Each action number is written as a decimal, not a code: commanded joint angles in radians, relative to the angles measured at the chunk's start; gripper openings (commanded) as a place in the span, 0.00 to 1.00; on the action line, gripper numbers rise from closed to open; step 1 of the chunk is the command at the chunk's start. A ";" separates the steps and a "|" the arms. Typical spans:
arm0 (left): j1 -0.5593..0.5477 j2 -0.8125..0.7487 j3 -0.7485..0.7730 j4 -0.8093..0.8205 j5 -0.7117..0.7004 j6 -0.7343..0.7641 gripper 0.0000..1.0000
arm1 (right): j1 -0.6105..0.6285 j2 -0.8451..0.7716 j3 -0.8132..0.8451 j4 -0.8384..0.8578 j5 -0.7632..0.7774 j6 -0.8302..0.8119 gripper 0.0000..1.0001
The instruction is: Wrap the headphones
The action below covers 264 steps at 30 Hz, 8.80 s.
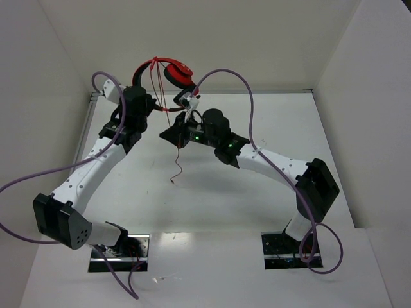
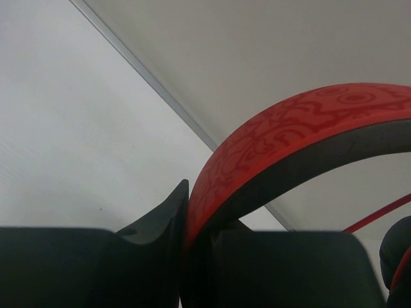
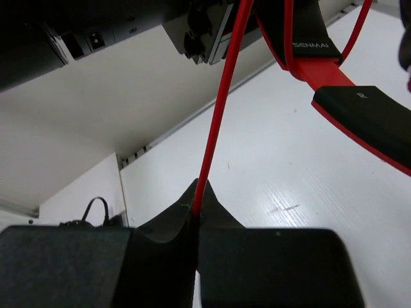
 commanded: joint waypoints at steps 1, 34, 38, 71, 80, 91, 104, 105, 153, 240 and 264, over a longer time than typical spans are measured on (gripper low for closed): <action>0.014 -0.019 0.095 0.189 0.052 -0.151 0.00 | 0.019 -0.034 -0.076 0.108 0.051 0.081 0.01; 0.023 -0.118 0.176 0.120 0.142 -0.194 0.00 | 0.090 0.009 -0.378 0.480 0.652 -0.086 0.01; 0.023 -0.141 0.185 0.097 0.142 -0.194 0.00 | 0.090 0.030 -0.399 0.492 0.652 -0.105 0.01; 0.023 -0.353 0.056 -0.036 0.285 -0.271 0.00 | -0.070 0.234 -0.363 0.573 0.568 -0.089 0.01; 0.023 -0.422 0.052 -0.062 0.294 -0.242 0.00 | -0.114 0.273 -0.363 0.515 0.588 -0.100 0.01; 0.023 -0.441 0.021 -0.078 0.294 -0.254 0.00 | -0.114 0.282 -0.363 0.487 0.545 -0.082 0.02; 0.023 -0.470 -0.093 -0.185 0.452 -0.116 0.00 | -0.301 0.369 -0.090 0.332 0.608 -0.209 0.02; 0.023 -0.479 -0.115 -0.206 0.476 -0.094 0.00 | -0.315 0.369 -0.067 0.320 0.594 -0.255 0.02; 0.023 -0.118 -0.293 -0.245 -0.096 0.552 0.00 | -0.246 -0.077 0.268 -0.209 0.097 -0.245 0.02; 0.075 0.161 0.323 0.189 0.415 -0.396 0.00 | 0.047 -0.003 -0.283 0.332 0.614 -0.240 0.07; 0.075 0.142 0.305 0.180 0.417 -0.358 0.00 | 0.047 0.006 -0.298 0.309 0.571 -0.275 0.09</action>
